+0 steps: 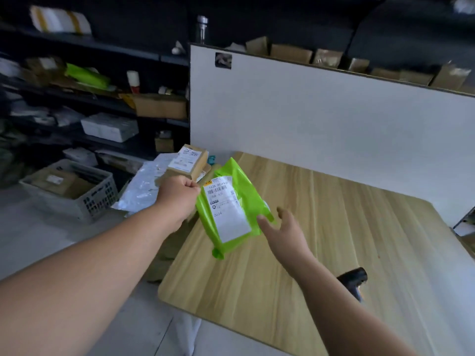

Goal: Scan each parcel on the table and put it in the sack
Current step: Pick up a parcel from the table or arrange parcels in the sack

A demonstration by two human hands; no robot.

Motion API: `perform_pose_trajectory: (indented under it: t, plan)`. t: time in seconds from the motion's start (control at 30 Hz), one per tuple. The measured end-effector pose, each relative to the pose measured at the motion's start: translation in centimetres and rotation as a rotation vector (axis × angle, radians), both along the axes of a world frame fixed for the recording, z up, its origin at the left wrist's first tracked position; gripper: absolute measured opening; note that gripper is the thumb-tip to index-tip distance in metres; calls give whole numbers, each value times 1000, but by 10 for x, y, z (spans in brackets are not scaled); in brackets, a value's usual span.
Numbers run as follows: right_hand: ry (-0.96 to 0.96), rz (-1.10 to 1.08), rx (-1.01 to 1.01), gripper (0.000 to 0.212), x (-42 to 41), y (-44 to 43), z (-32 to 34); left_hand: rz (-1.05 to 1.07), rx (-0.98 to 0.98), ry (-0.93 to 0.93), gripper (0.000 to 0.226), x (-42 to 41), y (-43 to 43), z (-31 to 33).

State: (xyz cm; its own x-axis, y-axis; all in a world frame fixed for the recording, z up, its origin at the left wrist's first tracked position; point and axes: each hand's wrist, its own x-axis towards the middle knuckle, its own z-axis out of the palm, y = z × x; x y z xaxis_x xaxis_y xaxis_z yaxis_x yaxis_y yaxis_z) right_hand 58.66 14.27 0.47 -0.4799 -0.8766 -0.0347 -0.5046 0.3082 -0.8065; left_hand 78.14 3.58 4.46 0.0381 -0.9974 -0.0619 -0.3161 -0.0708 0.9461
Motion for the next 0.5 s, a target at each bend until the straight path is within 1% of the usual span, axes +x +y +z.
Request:
perform_pose_trajectory:
  t: [0.1, 0.17, 0.23, 0.33, 0.43, 0.5]
  plan:
    - [55, 125, -25, 90, 49, -26, 15, -76, -12, -102, 22, 58, -14, 7]
    - [-23, 221, 17, 97, 77, -41, 22, -120, 20, -112, 21, 91, -22, 8]
    - [-121, 315, 73, 95, 102, -53, 24, -148, 55, -104, 19, 120, -31, 5]
    - [-152, 374, 133, 72, 133, -74, 21, -160, 108, -29, 19, 152, -48, -1]
    - [-154, 307, 112, 40, 155, -101, 16, -126, 122, 55, 17, 171, -71, -10]
    - [-178, 261, 89, 28, 164, -122, 14, -84, 114, 120, 12, 178, -89, -14]
